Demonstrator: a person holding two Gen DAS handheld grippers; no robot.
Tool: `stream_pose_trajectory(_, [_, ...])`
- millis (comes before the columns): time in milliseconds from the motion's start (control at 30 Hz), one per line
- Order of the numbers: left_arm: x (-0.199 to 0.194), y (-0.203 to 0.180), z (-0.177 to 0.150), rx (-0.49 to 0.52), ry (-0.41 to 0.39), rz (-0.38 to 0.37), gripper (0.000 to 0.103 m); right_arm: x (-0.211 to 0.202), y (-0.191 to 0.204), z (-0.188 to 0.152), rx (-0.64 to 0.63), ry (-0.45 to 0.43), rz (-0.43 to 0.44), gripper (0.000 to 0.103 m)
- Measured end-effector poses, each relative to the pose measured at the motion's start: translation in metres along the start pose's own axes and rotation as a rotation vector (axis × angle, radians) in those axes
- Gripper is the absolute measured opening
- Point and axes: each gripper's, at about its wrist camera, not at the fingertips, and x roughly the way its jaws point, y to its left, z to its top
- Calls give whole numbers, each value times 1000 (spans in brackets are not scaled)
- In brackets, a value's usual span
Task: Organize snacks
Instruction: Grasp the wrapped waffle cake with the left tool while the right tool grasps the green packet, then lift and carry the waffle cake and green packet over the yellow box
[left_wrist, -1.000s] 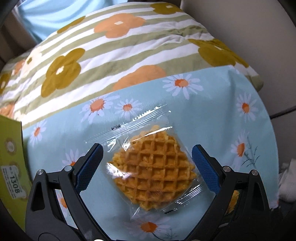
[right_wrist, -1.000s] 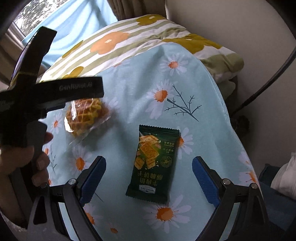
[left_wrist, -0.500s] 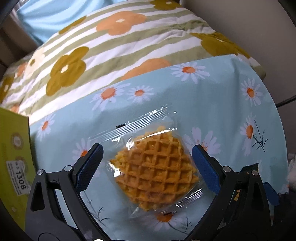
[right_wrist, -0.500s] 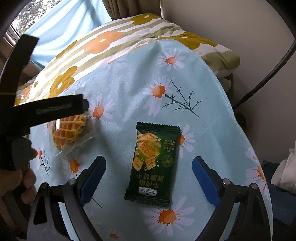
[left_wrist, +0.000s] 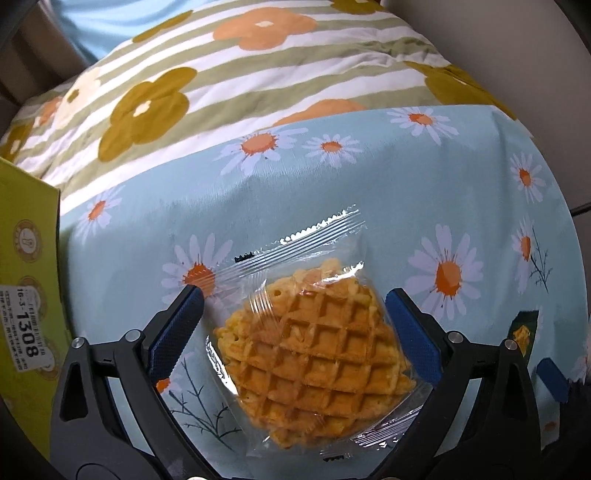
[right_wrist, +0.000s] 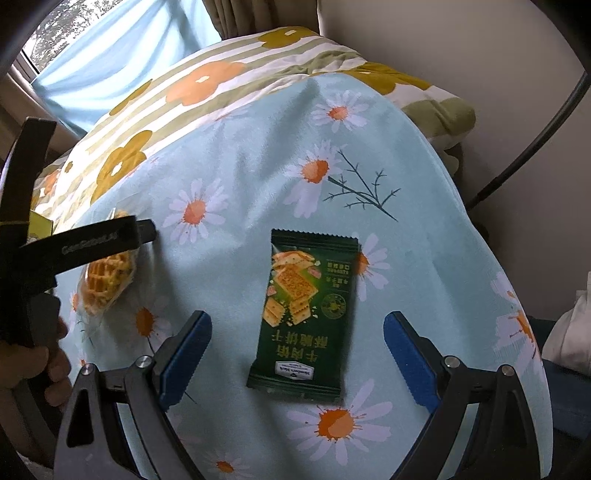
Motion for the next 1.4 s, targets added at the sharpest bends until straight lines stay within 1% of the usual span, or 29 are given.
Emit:
stream_pose_trajectory(100, [-3, 2, -5, 14, -4, -22, 92, 0, -1, -2, 2, -3, -7, 93])
stream_pose_trajectory(167, [-7, 3, -8, 40, -21, -42, 85, 2, 1, -3, -8, -6, -18, 93])
stream_pose_trajectory(200, [-9, 1, -10, 50, -25, -44, 83, 2, 1, -4, -13, -8, -21, 92])
stream_pose_trajectory(267, [-13, -1, -15, 82, -36, -48, 78, 4, 3, -6, -23, -9, -21, 84])
stream_pose_trajectory(300, [-15, -2, -16, 94, -38, -50, 77, 5, 4, -6, -28, -9, -24, 83])
stream_pose_trajectory(333, [-16, -2, -18, 101, -33, -55, 77, 5, 6, -7, -35, -16, -33, 78])
stream_pose_trajectory(367, [-17, -2, -18, 101, -30, -59, 76, 4, 7, -7, -44, -30, -38, 70])
stream_pose_trajectory(467, [-22, -1, -21, 95, -33, -76, 72, 3, 10, -6, -72, -52, -46, 54])
stream_pose_trajectory(500, [-23, -1, -22, 99, -34, -80, 71, 3, 11, -6, -79, -55, -51, 51])
stream_pose_trajectory(533, [-25, -2, -24, 106, -38, -84, 70, 3, 11, -6, -88, -59, -56, 42])
stream_pose_trajectory(633, [-29, -4, -27, 121, -51, -85, 67, 3, 11, -5, -103, -66, -52, 41])
stream_pose_trajectory(767, [-35, -8, -30, 135, -65, -84, 60, -1, 10, -5, -104, -83, -18, 41])
stream_pose_trajectory(867, [-41, -6, -32, 123, -74, -106, 56, -7, 10, -4, -110, -102, -8, 41])
stream_pose_trajectory(1100, [-55, 2, -37, 76, -87, -155, 52, -23, 10, -2, -126, -145, 16, 41])
stream_pose_trajectory(1267, [-83, 5, -38, 57, -136, -168, 52, -42, 14, -1, -145, -182, 41, 40])
stream_pose_trajectory(1400, [-119, 13, -37, 25, -199, -185, 52, -67, 18, 6, -180, -223, 72, 41])
